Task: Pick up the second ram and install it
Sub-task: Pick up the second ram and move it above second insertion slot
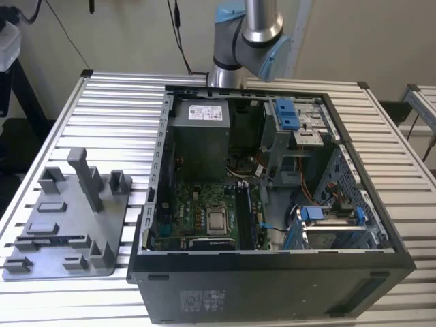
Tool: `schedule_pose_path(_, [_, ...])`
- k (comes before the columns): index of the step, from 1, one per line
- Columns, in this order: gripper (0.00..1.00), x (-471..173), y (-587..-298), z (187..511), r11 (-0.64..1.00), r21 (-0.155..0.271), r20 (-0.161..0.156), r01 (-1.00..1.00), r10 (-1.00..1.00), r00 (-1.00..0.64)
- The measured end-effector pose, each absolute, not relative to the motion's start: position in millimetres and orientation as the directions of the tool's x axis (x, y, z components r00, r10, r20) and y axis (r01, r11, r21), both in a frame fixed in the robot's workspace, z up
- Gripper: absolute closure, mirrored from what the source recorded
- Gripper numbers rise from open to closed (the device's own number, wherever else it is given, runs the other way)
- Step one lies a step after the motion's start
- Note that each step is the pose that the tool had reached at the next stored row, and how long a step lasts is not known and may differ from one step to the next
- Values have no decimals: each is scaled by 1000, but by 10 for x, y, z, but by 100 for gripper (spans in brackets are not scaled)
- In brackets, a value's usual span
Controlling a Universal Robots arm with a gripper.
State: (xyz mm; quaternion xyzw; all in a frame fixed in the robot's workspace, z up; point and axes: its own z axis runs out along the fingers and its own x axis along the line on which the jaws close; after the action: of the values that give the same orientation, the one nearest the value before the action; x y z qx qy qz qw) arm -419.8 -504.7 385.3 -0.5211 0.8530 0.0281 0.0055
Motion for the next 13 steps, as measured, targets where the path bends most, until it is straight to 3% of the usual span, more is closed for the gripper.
schedule_pose_path(13, [89, -4198, -5047, 3844, 233, 36, -41, -972, -971, -234])
